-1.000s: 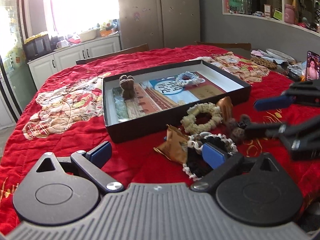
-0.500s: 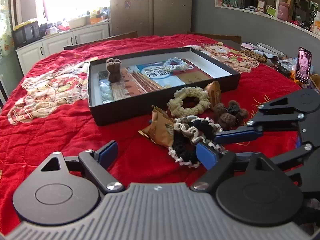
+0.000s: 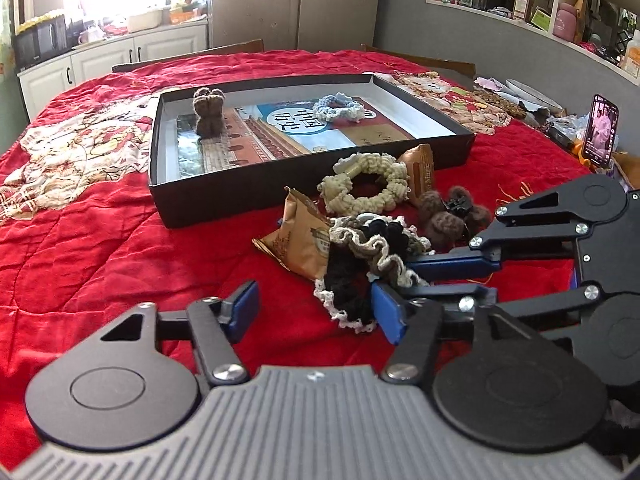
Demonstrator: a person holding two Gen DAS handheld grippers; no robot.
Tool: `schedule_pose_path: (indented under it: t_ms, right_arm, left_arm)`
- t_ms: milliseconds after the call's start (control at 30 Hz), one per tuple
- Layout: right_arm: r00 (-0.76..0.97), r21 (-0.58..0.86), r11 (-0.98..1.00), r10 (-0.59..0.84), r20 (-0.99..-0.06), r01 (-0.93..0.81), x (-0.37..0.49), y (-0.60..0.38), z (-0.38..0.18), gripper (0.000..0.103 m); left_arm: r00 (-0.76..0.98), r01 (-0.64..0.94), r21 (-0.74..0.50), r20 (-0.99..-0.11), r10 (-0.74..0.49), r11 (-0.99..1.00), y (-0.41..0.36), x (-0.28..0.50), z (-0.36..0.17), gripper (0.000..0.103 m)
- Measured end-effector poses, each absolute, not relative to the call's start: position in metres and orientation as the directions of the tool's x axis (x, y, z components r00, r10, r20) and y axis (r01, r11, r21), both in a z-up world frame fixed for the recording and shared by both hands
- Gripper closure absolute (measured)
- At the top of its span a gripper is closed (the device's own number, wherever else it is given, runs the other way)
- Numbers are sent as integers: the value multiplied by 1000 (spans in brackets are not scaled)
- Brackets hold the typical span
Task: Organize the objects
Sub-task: 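Grasp the black-and-white scrunchie with the left gripper while the right grasps the cream scrunchie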
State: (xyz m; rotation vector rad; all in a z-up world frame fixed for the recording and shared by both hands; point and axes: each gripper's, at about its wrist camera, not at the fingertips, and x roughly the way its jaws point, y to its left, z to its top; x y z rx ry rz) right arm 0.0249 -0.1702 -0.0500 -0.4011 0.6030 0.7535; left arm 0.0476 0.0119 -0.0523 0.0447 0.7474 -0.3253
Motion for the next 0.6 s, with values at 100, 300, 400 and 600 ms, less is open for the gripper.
schedule_pose_path:
  t_ms: [100, 300, 400, 600]
  right_arm:
    - [581, -118, 676, 514, -631, -727, 25, -174, -48, 92]
    - [589, -112, 680, 525, -614, -724, 24, -177, -44, 92]
    - [592, -108, 684, 529, -609, -722, 24, -177, -42, 92]
    - [598, -102, 690, 532, -599, -716, 22, -179, -39, 93]
  left_arm:
    - [681, 312, -79, -676, -281, 947, 10, 47, -53, 48]
    - [670, 328, -94, -678, -302, 940, 8, 45, -52, 68]
    - [667, 340, -87, -679, -306, 936, 5, 44, -51, 75]
    - [664, 353, -82, -680, -311, 932, 2, 42, -50, 83]
